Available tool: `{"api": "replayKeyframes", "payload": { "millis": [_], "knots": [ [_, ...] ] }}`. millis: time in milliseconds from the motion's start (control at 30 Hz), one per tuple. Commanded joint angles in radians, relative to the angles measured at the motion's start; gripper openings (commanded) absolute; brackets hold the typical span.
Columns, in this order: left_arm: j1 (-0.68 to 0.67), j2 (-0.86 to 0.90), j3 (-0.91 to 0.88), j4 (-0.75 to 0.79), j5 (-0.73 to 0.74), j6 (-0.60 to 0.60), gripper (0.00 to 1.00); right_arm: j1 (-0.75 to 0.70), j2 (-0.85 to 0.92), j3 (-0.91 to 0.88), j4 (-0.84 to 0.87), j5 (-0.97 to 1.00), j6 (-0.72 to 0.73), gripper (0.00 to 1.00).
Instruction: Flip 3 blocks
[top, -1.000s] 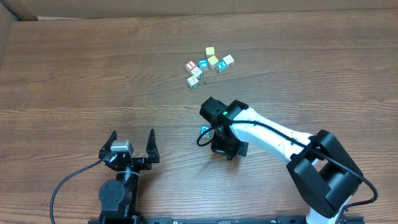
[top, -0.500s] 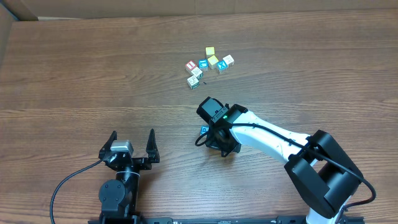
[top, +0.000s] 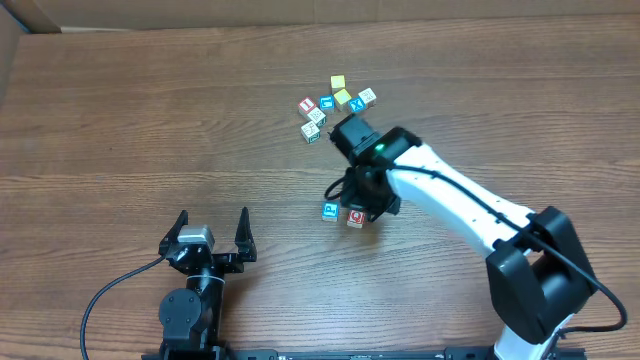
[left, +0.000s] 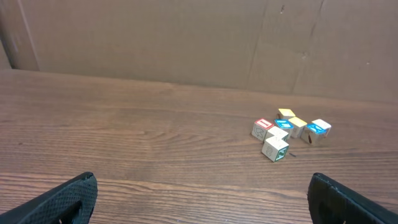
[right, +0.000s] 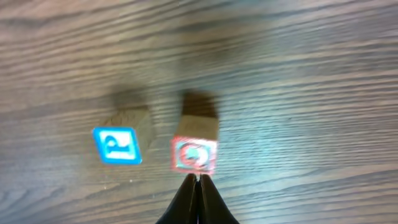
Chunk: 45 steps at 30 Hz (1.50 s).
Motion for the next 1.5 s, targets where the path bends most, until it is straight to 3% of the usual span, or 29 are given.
{"api": "replayKeyframes", "payload": {
  "millis": [0,200,500,1267,1467],
  "knots": [
    [-0.006,-0.009,-0.003,0.002,0.008,0.022,1.00,-0.022,-0.024,-0.027,-0.004,-0.002,-0.017,0.04],
    [-0.006,-0.009,-0.003,0.002,0.008,0.022,1.00,-0.019,-0.024,-0.118,0.049,-0.006,0.019,0.10],
    [-0.006,-0.009,-0.003,0.002,0.008,0.022,1.00,-0.019,-0.024,-0.248,0.246,-0.041,0.067,0.04],
    [-0.006,-0.009,-0.003,0.002,0.008,0.022,1.00,-0.019,-0.024,-0.251,0.374,-0.065,0.072,0.04],
    [-0.006,-0.009,-0.003,0.002,0.008,0.022,1.00,-0.019,-0.024,-0.251,0.380,-0.065,0.130,0.04]
  ]
}}
